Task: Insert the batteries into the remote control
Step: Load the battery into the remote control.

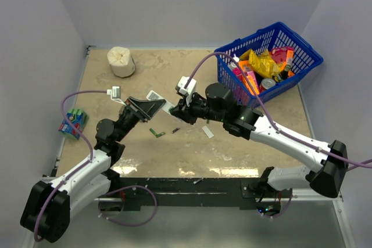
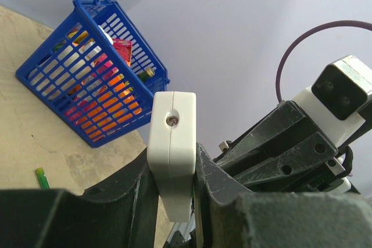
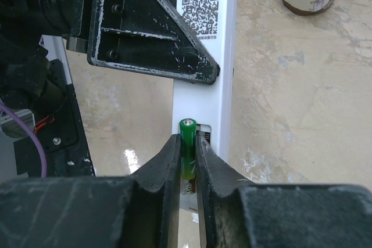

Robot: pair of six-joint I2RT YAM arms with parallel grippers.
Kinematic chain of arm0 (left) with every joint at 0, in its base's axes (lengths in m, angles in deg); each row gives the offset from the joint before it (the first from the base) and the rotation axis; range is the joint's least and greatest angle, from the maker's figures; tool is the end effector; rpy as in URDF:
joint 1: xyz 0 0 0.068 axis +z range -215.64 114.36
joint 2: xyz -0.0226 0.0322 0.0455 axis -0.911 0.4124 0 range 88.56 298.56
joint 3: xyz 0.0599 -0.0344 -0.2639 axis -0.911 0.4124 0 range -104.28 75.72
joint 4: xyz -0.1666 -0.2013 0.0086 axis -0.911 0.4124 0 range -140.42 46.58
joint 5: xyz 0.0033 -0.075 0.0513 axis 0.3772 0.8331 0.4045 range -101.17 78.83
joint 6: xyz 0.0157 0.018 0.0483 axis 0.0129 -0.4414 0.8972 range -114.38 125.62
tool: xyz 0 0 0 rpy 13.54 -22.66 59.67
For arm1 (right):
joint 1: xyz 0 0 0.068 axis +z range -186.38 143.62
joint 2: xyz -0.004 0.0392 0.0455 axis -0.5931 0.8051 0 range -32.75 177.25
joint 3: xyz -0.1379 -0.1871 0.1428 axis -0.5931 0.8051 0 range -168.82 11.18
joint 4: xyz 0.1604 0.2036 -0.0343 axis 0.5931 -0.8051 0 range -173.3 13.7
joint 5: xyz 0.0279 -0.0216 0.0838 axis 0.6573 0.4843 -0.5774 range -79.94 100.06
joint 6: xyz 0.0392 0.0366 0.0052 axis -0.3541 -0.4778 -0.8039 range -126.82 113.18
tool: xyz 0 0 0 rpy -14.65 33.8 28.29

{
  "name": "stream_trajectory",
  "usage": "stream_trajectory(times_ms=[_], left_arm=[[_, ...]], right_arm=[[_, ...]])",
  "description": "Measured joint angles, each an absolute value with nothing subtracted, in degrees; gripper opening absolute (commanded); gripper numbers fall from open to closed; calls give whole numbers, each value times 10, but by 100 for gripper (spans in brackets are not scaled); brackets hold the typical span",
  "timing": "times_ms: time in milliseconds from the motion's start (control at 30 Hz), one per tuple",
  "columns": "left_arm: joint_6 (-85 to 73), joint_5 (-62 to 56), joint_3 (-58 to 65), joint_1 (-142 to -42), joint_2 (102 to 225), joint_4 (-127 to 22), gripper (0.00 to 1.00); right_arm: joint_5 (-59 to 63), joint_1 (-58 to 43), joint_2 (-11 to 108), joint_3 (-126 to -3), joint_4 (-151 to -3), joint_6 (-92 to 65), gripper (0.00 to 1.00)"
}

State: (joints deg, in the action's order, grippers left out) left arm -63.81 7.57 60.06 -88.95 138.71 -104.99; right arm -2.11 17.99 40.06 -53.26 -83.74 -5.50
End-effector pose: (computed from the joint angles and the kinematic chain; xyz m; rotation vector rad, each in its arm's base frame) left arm 0.1681 -0.0849 0.2639 -0.2396 1.3901 -1.5777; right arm 0.1674 0.2464 0.3597 -1.0331 1.6245 0.8311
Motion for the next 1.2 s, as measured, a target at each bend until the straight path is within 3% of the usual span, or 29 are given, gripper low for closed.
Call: stream_trajectory(times_ms=[233,400,800,1200], left_arm=[[-637,74,601,-890,1386,-1046,0],[-636,71,601,-889,1386,-1039,0],[-628,68,601,-889,1375,-1018,0],[-655,66,601,-889,1375,-1039,0]], right_arm=[[-16,180,407,-544,-853,-53,19],[-15,181,408,-544,-863,-52,11],[-13,181,411,-547,-874,-48,9],[-15,181,377,-491,-787,-67,8]])
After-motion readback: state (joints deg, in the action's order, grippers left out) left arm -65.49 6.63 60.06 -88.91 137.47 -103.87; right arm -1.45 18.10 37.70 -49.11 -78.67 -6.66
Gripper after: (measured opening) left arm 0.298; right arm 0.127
